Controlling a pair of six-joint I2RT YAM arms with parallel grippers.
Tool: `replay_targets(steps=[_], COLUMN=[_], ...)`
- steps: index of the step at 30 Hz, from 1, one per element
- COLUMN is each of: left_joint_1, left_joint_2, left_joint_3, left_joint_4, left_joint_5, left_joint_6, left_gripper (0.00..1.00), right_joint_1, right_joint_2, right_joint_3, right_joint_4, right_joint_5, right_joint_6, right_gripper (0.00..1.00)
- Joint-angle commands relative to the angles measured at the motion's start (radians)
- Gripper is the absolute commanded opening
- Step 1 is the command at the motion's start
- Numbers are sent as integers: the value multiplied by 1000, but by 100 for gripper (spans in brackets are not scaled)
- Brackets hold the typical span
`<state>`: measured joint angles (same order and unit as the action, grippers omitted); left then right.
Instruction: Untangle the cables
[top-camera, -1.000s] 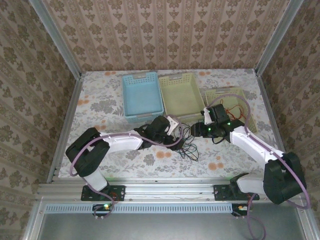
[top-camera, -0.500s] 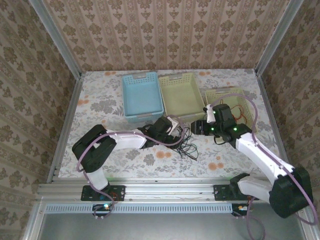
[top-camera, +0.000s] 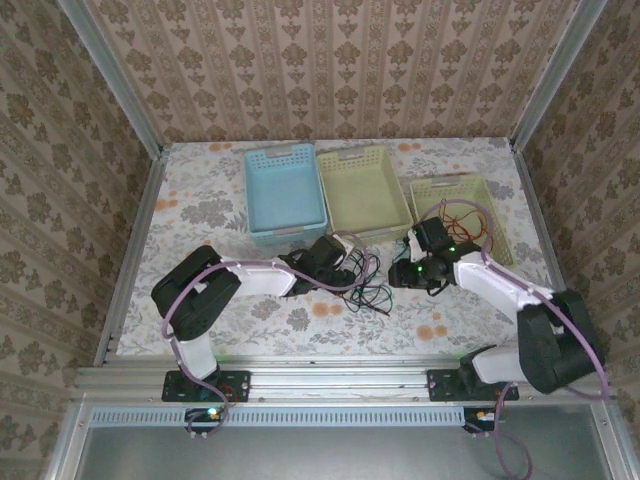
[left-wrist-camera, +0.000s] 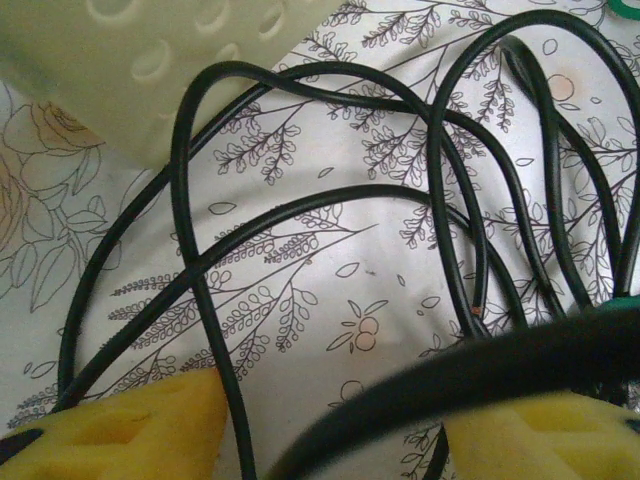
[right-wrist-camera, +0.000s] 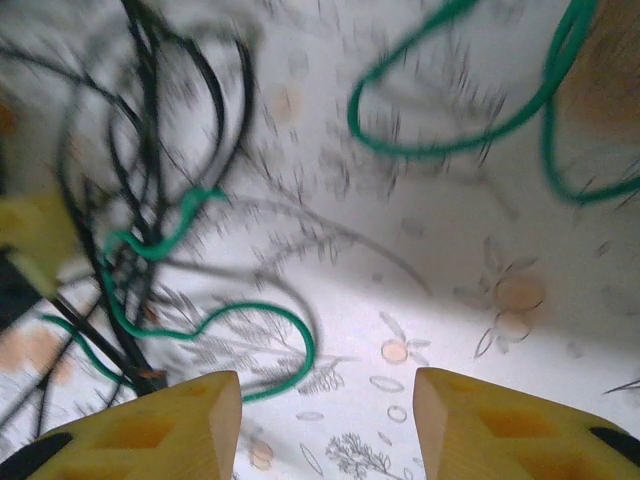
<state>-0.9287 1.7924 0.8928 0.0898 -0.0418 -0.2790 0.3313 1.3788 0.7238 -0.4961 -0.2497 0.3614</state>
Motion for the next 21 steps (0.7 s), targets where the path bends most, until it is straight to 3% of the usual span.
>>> replay_targets(steps=[1, 9, 21], left_joint_1=[-1, -7, -13], left_joint_2=[42, 41, 24], left_joint_3=[18, 12, -4], left_joint_4=[-36, -42, -39], left_joint_5=[12, 8, -32], left_joint_6=[1, 9, -1], left_gripper=[59, 59, 58], right_joint_1=[17, 73, 274], right_joint_2=[55, 128, 284], right_joint_3=[21, 59, 142], right_joint_4=[-55, -30, -179], right_joint_5=[-78, -62, 244], right_joint_6=[-1, -12, 21], right_gripper=[49, 50, 47])
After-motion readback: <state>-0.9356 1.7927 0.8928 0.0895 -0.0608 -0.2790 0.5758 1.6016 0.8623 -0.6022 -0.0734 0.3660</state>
